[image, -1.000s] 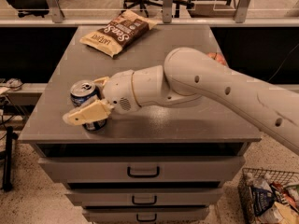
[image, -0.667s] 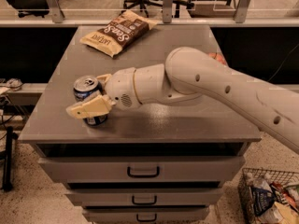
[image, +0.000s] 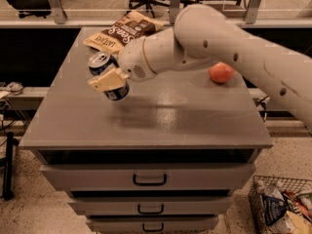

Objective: Knock pepsi can over

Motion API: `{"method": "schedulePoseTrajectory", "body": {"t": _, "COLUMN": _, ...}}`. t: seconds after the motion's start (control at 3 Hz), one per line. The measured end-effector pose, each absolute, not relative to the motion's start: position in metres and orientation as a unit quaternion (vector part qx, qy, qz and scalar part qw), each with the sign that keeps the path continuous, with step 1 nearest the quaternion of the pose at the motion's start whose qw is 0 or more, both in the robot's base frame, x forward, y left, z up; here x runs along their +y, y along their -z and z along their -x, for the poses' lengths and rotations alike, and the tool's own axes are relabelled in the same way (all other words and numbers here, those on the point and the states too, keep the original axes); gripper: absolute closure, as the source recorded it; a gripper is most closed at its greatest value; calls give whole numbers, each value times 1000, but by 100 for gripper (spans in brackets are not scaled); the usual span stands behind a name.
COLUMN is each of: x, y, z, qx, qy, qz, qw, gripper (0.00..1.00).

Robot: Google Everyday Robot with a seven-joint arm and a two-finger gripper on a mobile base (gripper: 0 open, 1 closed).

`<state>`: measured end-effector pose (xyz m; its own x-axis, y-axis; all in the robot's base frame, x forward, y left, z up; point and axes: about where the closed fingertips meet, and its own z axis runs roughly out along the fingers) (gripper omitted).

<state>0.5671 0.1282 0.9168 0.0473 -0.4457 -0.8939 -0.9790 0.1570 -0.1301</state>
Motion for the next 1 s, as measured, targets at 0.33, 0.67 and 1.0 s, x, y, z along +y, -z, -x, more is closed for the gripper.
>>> {"method": "schedulePoseTrajectory", "body": {"t": 0.33, "x": 112, "y": -926, "z": -594, "qx": 628, "qy": -225, "qz": 631, "qw": 395, "gripper": 100}}
{"method": "schedulePoseTrajectory", "body": {"t": 0.67, "x": 81, "y": -904, "z": -610, "qx": 636, "qy": -139, "qz": 689, "qw": 318, "gripper": 100}}
{"method": "schedulePoseTrajectory", "body": {"t": 1.0, "x": 52, "y": -872, "z": -618, "qx": 637, "qy": -72, "qz": 728, "qw": 243, "gripper": 100}}
